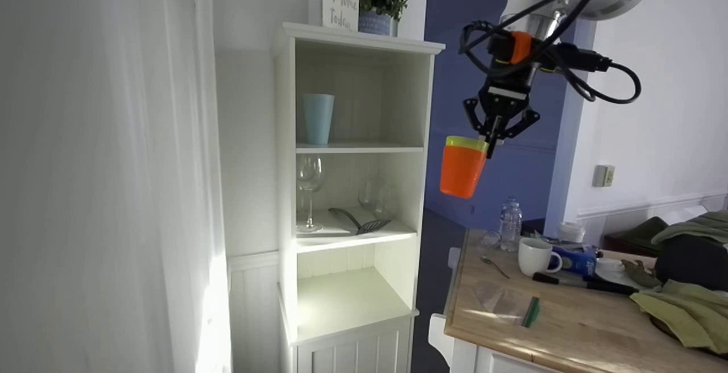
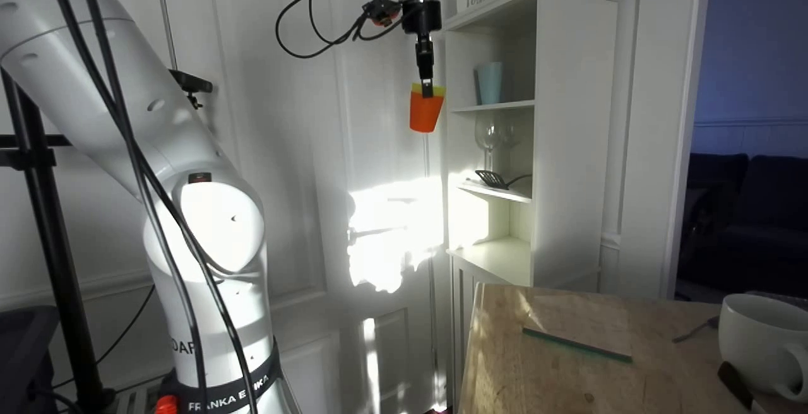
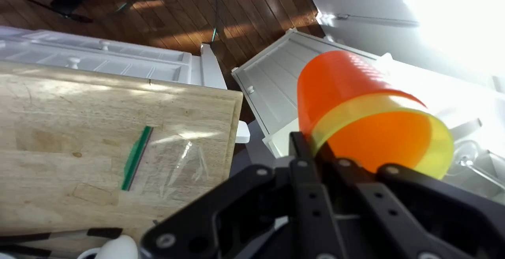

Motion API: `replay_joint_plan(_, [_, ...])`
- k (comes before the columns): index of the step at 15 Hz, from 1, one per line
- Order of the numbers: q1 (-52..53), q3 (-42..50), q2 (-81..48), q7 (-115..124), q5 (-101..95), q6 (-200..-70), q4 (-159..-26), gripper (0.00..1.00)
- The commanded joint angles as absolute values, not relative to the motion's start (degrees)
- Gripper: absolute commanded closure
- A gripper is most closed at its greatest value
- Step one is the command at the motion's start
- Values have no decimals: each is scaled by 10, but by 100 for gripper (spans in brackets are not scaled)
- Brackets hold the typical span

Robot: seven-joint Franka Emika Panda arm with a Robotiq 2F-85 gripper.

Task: Put the orange and yellow plastic cup on the top shelf of the cabinet

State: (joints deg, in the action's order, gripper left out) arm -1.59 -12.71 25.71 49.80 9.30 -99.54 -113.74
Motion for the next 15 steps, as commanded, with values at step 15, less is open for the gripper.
replay_joint_plan(15, [38,-175,6,966,-225,-1000,-830,99])
